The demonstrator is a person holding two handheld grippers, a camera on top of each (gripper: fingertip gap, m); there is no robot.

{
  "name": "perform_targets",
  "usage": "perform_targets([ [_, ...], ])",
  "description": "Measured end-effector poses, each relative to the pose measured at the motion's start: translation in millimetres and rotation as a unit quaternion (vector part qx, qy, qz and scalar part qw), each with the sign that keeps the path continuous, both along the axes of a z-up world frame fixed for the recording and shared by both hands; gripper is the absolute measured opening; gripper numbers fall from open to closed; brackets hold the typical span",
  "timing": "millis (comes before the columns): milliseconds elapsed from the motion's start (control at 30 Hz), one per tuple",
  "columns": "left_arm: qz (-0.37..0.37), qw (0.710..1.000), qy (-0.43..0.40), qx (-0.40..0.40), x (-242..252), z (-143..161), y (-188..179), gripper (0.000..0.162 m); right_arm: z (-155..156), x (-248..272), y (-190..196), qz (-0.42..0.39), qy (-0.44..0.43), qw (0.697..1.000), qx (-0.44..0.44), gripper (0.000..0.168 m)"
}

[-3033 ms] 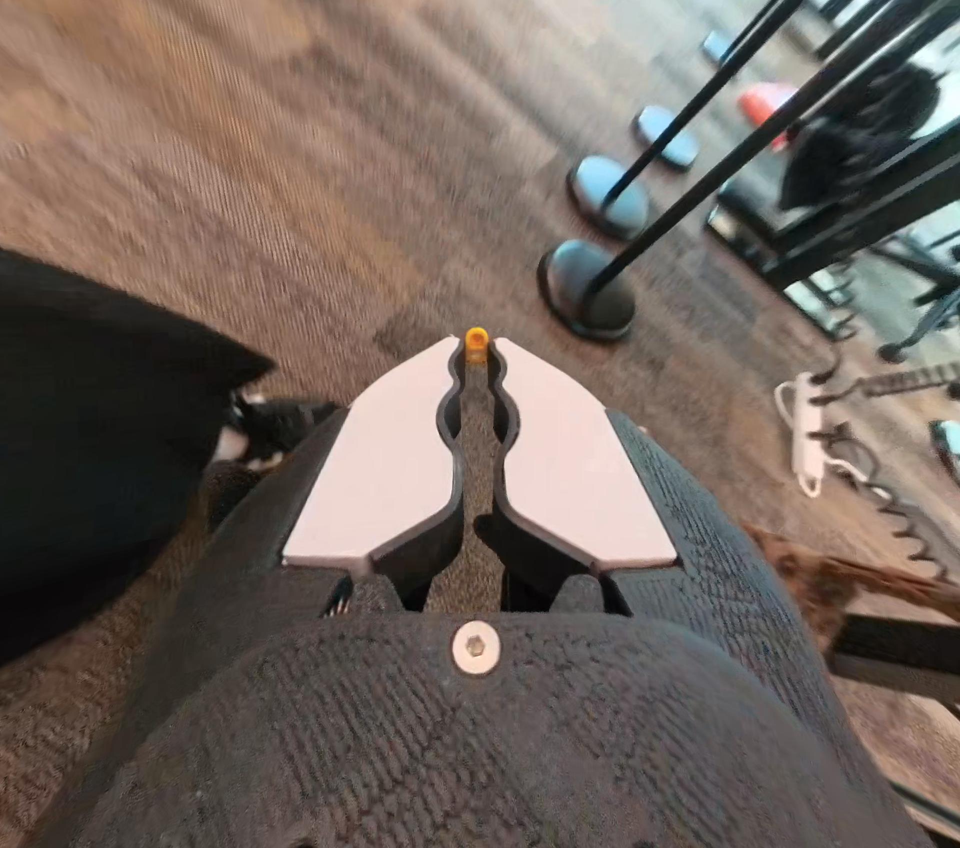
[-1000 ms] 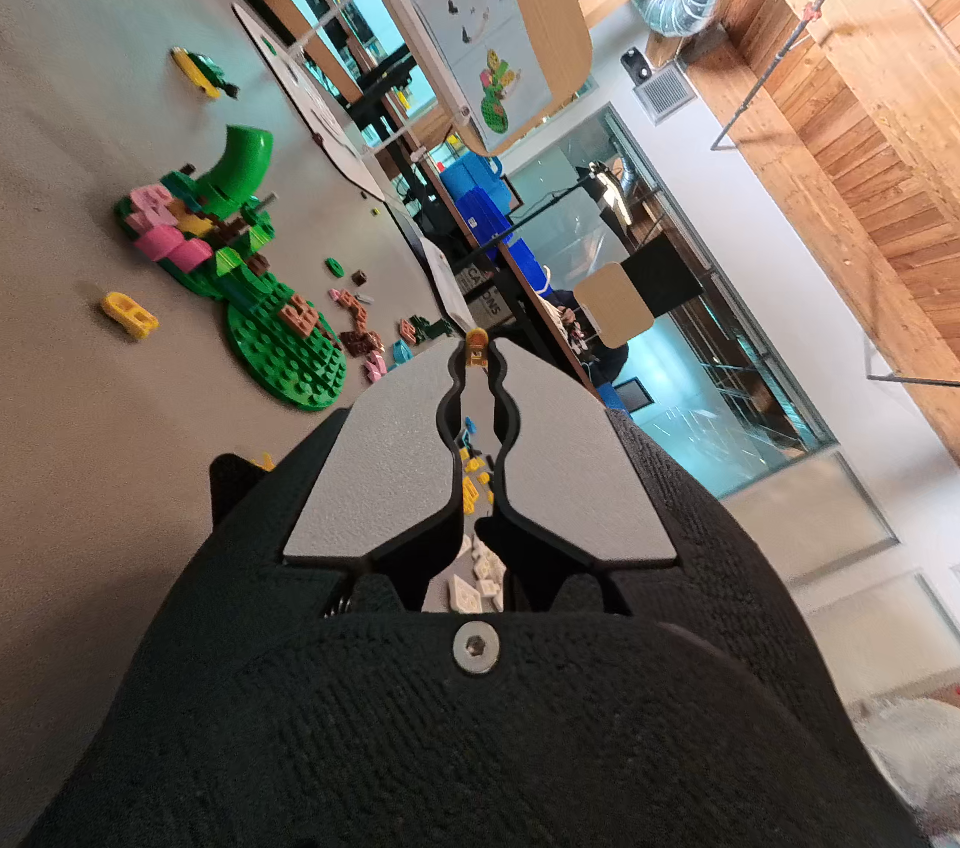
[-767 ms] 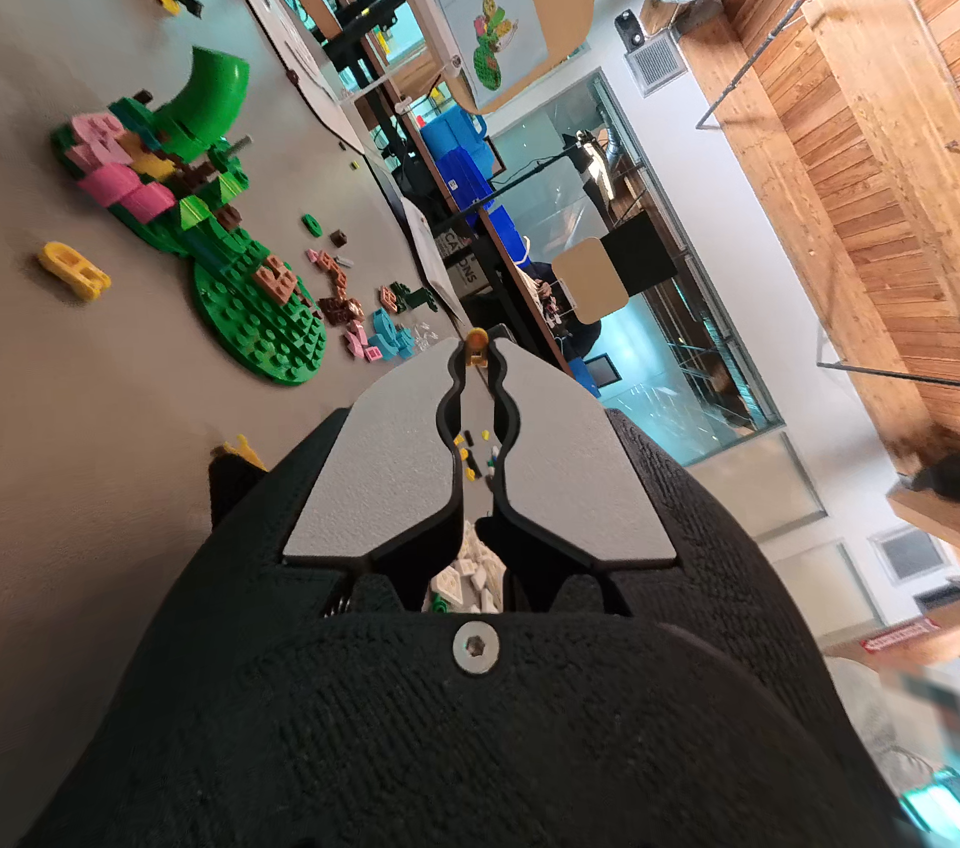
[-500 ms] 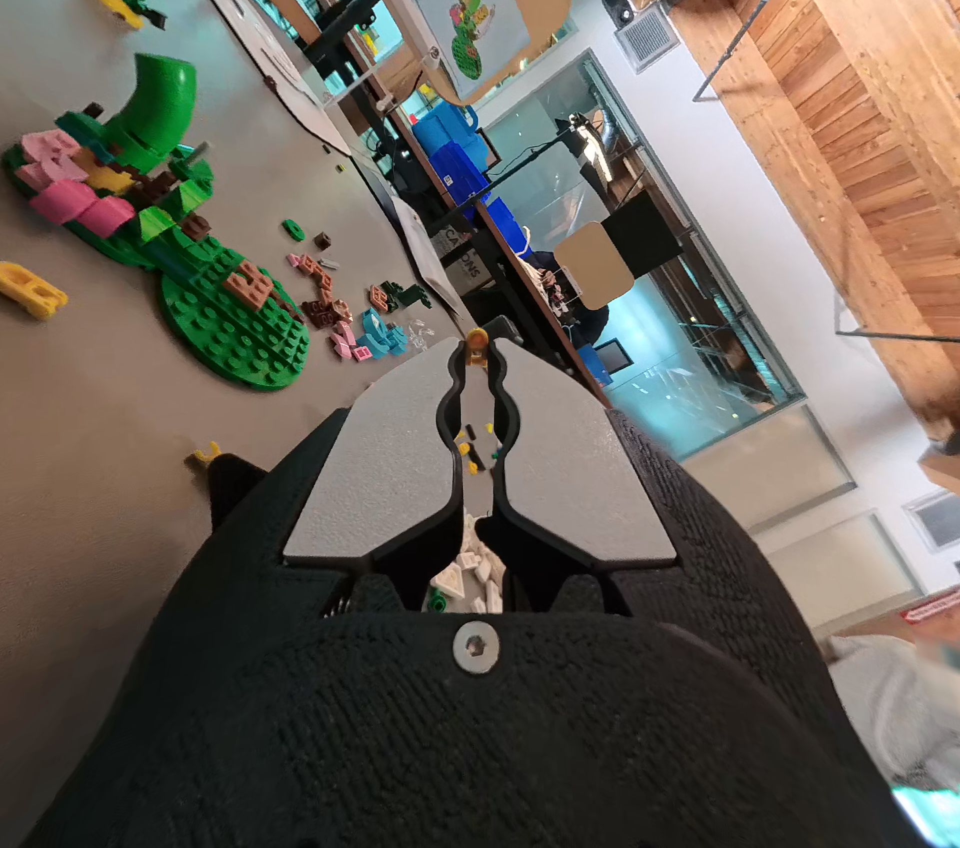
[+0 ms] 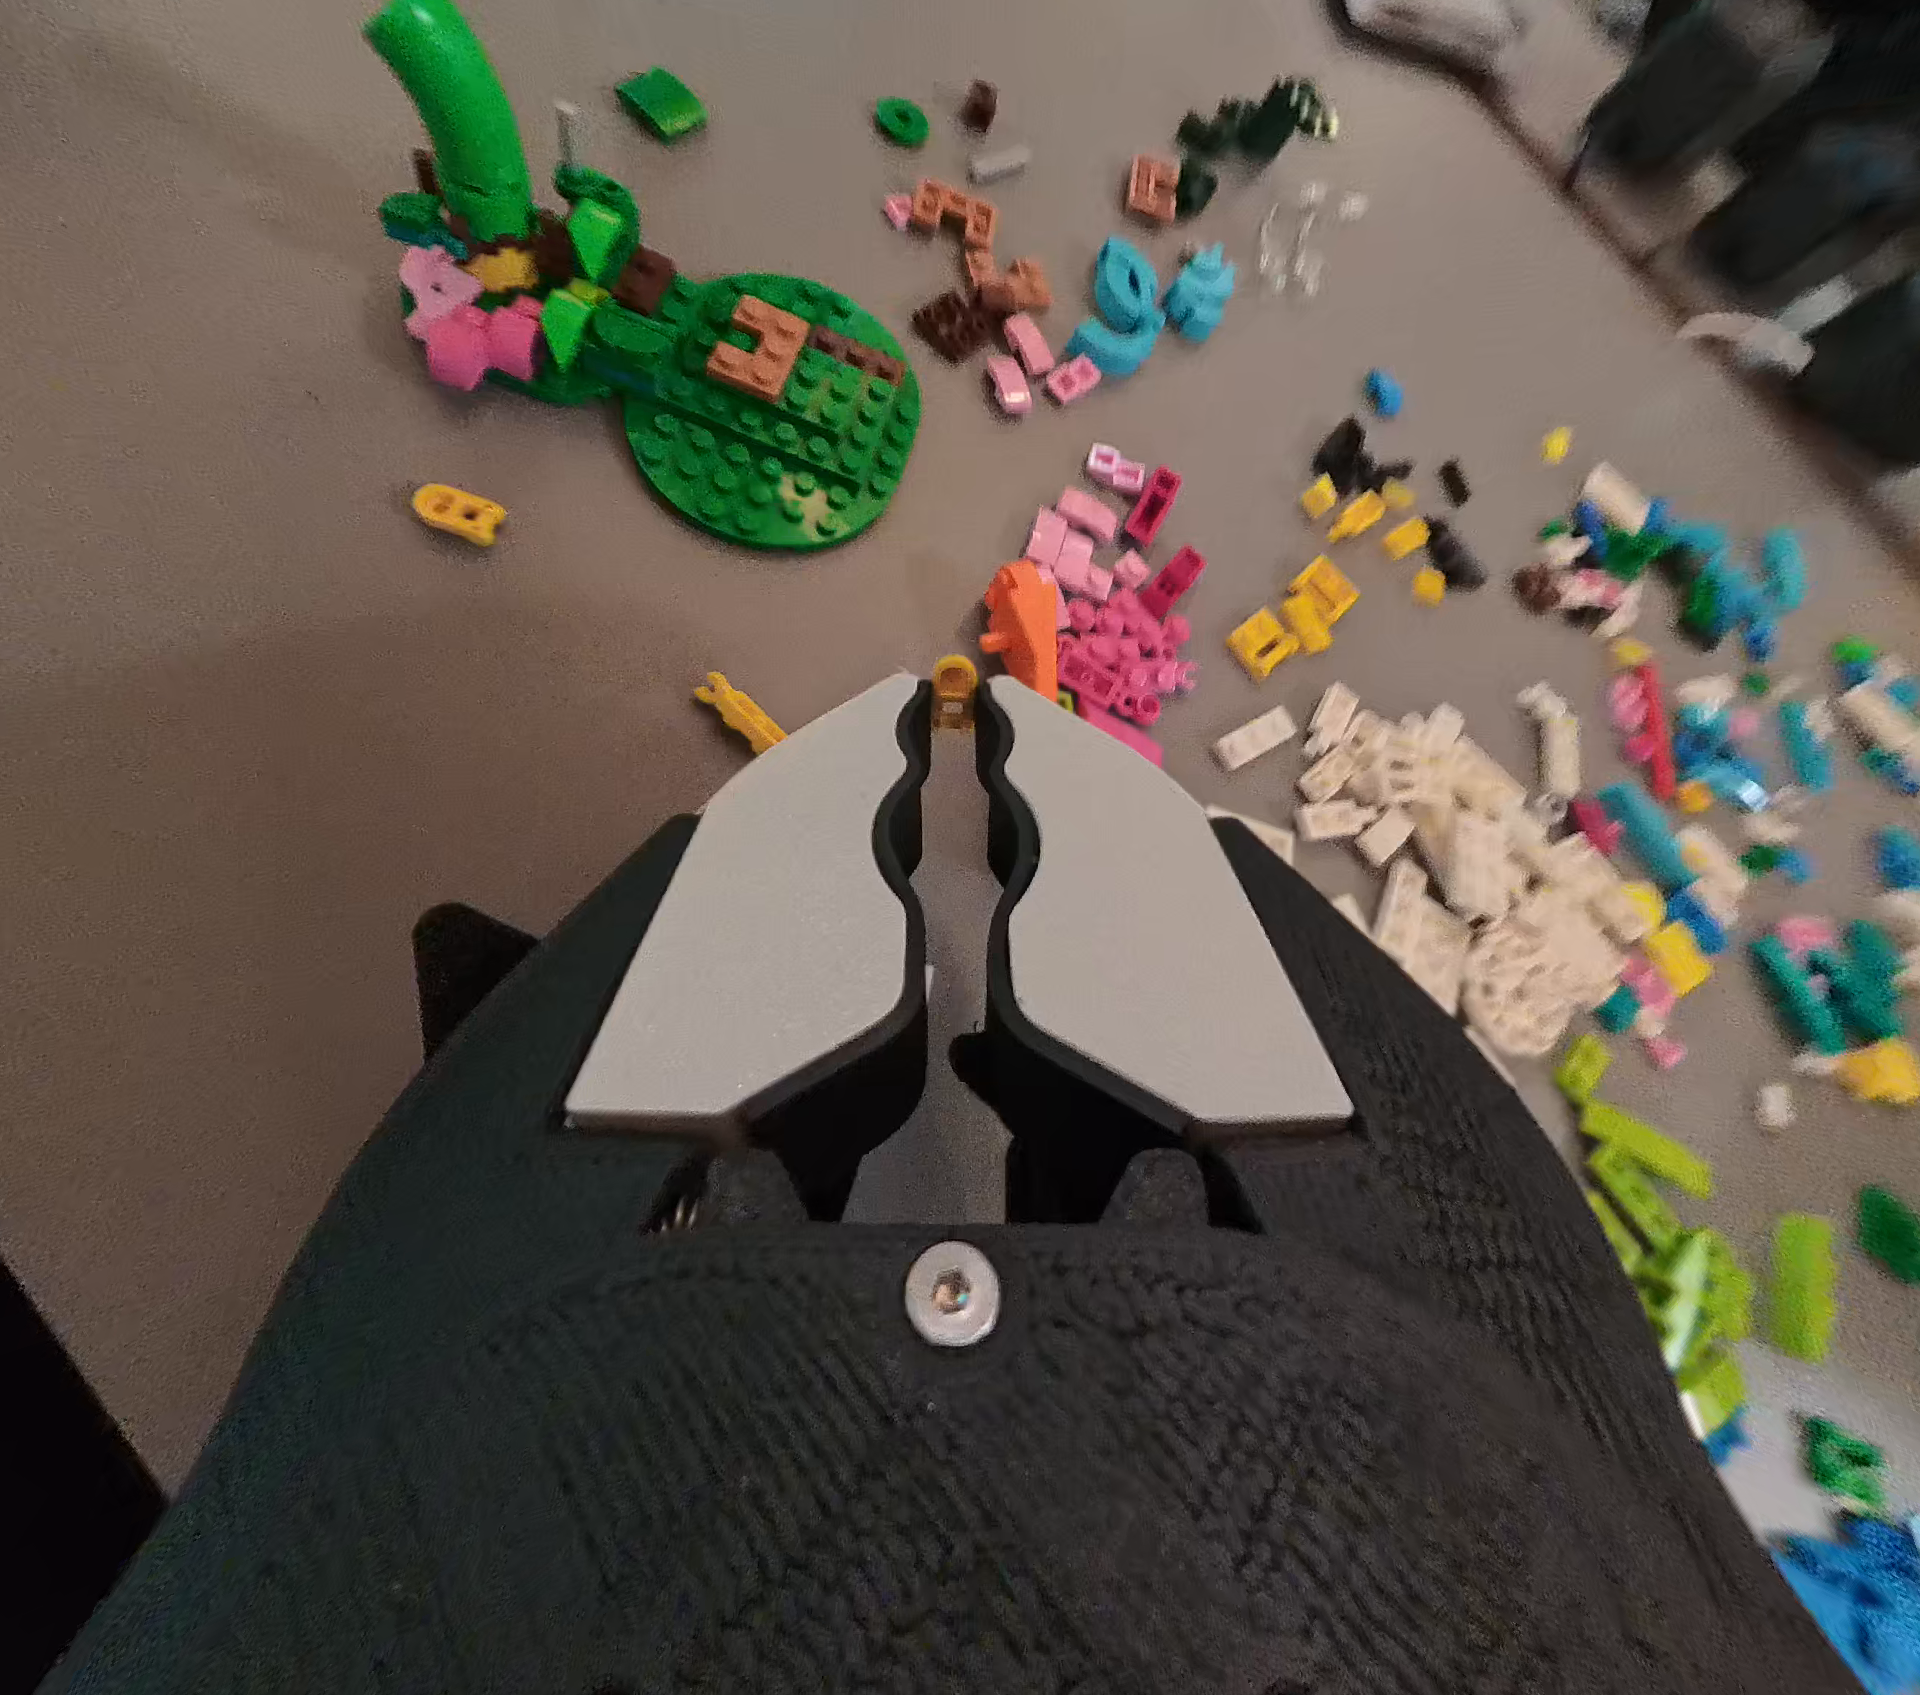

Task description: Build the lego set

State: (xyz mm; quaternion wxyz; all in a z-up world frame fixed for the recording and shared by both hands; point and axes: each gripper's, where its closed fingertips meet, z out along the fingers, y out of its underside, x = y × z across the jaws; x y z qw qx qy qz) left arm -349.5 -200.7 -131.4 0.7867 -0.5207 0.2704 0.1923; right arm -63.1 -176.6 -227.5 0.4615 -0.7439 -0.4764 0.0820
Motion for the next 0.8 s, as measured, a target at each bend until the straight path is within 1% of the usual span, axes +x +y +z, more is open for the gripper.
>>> perform_targets([
  [100, -0.008, 1.0, 0.004, 0.001, 2.4, 0.1, 1.1, 0.012, -6.9, 6.4, 6.5, -0.044, 0.016, 0.998, -0.05, 0.006],
  [200, -0.014, 1.0, 0.015, -0.002, 7.2, -2.0, 2.3, 0.012, -19.7, 8.0, 1.2, -0.054, 0.006, 0.992, -0.117, 0.006],
  [300, -0.018, 0.999, 0.026, -0.003, 12.0, -3.5, 1.9, 0.012, -25.4, 11.4, 3.0, -0.059, -0.001, 0.991, -0.122, 0.006],
  [467, -0.033, 0.998, 0.053, -0.003, 23.6, -6.7, -0.3, 0.012, -26.5, 12.4, 2.8, -0.054, 0.013, 0.989, -0.139, 0.008],
  [533, -0.034, 0.997, 0.063, -0.003, 26.2, -8.2, 0.1, 0.012, -25.9, 13.4, 3.8, -0.054, 0.015, 0.989, -0.137, 0.014],
  [600, -0.036, 0.997, 0.067, -0.003, 27.3, -8.7, 0.2, 0.012, -20.7, 12.5, 6.4, -0.055, 0.026, 0.991, -0.122, 0.016],
  [800, -0.039, 0.997, 0.065, -0.002, 27.0, -8.1, 0.5, 0.012, 14.9, 10.4, 19.3, -0.069, 0.082, 0.994, -0.023, 0.016],
])
